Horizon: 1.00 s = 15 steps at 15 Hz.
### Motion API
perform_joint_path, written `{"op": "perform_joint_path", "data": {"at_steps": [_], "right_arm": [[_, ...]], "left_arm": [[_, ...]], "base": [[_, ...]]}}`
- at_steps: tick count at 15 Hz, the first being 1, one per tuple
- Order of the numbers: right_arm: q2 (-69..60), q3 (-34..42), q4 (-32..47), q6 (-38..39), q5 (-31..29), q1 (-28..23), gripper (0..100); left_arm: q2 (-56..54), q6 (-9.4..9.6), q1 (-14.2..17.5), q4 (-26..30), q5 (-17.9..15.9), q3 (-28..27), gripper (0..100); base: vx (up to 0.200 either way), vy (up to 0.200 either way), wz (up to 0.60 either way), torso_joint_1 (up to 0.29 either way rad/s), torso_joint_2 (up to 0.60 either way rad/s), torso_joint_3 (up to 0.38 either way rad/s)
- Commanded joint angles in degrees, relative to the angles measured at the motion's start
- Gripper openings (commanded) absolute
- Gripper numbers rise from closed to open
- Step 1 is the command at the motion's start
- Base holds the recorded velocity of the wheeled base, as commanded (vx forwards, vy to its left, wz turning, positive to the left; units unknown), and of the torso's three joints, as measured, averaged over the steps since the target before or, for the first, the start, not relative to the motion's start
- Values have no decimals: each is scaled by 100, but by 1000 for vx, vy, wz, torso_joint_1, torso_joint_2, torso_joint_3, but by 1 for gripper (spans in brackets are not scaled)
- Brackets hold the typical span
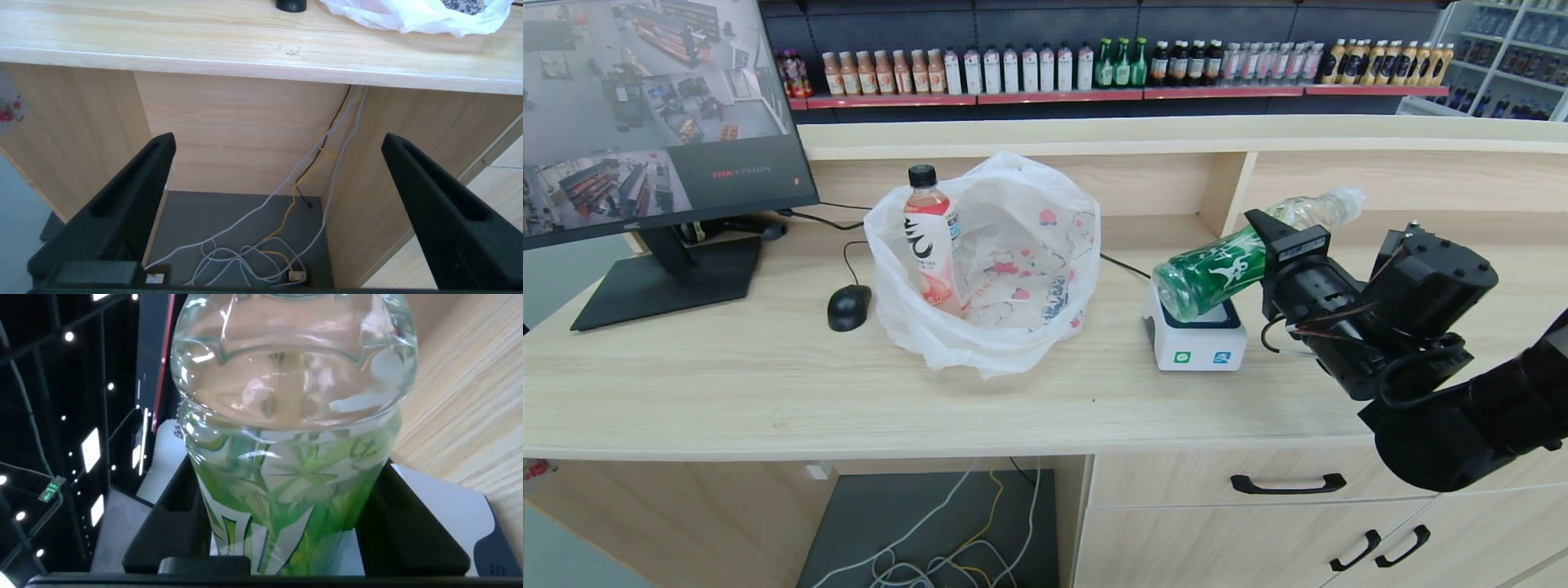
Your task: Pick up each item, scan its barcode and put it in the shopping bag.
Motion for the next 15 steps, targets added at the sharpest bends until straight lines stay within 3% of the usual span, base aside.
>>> {"op": "perform_joint_path", "data": {"at_steps": [1, 15], "right_arm": [[-16, -17, -2, 0, 1, 1, 0], [-25, 1, -142, 26, 1, -8, 0]], "left_arm": [[-2, 2, -6, 0, 0, 0, 100], [-2, 2, 2, 0, 0, 0, 100]], "base": [[0, 0, 0, 0, 0, 0], [0, 0, 0, 0, 0, 0]]}}
